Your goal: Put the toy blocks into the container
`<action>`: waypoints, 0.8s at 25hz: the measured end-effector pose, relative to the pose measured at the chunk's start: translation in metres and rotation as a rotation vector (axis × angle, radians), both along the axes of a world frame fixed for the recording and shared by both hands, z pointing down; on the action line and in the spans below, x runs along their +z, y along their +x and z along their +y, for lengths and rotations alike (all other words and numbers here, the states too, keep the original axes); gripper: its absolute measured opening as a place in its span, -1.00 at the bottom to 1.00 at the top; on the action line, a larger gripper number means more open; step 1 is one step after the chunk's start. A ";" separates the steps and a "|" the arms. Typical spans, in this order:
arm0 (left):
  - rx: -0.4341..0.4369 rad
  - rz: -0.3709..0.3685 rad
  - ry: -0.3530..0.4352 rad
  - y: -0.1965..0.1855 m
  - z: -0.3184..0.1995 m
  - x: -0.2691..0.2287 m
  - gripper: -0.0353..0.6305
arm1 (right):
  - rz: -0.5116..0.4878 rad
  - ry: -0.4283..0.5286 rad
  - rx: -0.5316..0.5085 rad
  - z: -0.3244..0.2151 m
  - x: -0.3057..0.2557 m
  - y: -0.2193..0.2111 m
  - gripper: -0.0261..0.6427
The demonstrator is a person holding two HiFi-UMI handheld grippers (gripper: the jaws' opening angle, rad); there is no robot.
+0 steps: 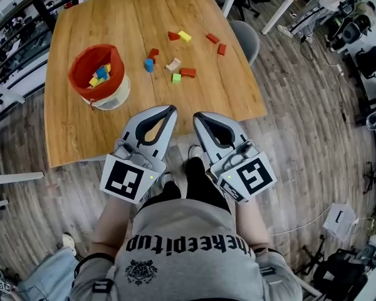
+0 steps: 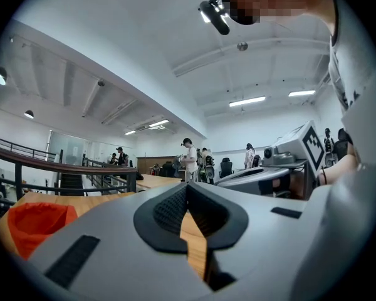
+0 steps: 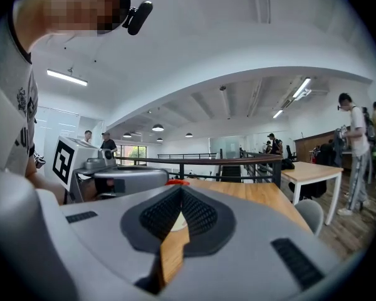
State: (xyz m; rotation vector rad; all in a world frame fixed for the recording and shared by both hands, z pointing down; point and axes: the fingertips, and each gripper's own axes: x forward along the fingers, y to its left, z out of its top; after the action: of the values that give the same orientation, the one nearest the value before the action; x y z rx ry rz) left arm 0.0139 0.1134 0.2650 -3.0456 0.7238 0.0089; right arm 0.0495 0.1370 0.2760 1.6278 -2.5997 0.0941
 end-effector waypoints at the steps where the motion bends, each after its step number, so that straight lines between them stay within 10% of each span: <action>1: -0.005 -0.001 -0.006 0.001 -0.003 0.002 -0.86 | -0.003 -0.002 -0.003 -0.004 0.001 0.002 -0.89; 20: -0.158 -0.011 -0.047 0.055 -0.083 0.012 -0.86 | 0.029 -0.039 -0.207 -0.104 0.013 0.056 -0.88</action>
State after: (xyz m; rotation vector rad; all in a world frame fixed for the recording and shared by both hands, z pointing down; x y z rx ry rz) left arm 0.0690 0.0303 0.2769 -3.0194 0.9754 -0.0259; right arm 0.1059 0.0331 0.2886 1.3281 -2.7073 0.1068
